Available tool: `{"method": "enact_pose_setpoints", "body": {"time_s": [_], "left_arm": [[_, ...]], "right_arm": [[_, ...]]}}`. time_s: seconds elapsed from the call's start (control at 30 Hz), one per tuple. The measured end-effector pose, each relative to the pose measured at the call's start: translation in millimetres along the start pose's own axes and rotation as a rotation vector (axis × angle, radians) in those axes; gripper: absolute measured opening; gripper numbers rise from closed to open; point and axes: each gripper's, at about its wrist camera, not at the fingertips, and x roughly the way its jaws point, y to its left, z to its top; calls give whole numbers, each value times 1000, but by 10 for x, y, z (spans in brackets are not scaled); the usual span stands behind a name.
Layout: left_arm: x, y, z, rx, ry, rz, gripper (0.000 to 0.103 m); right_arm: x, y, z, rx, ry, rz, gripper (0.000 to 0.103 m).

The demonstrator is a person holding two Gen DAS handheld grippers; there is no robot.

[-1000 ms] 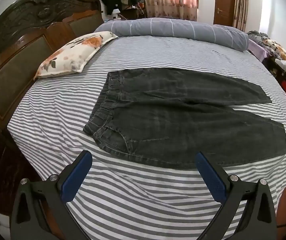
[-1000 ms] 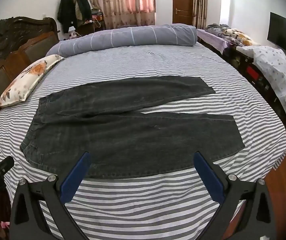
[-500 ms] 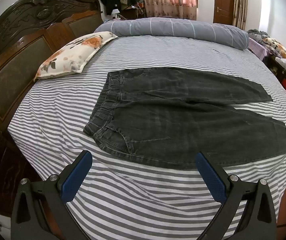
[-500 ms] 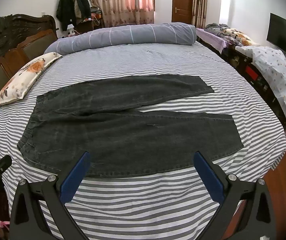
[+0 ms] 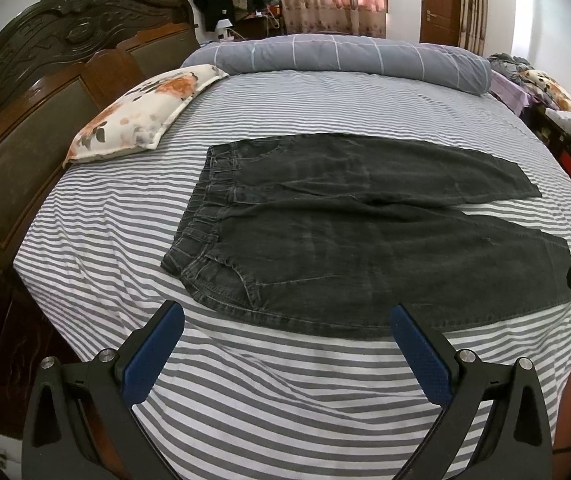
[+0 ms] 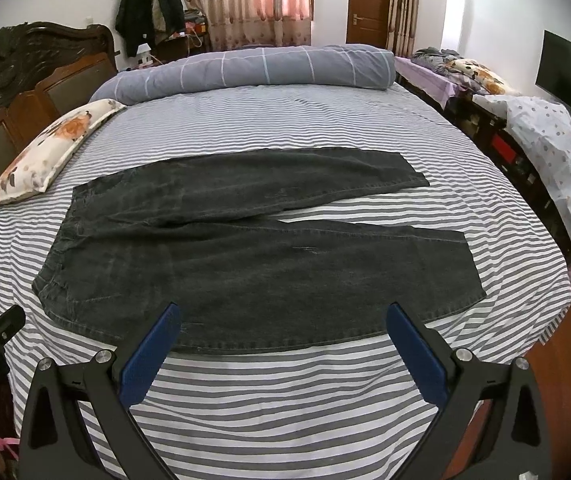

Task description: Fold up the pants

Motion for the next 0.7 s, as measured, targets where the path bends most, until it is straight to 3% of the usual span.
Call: {"method": "enact_pose_setpoints", "body": {"time_s": [0.7], "left_arm": [[15,-11,-9,4,-5,2,102]], "right_arm": [[-4,52,32,-18,6,10,102]]}}
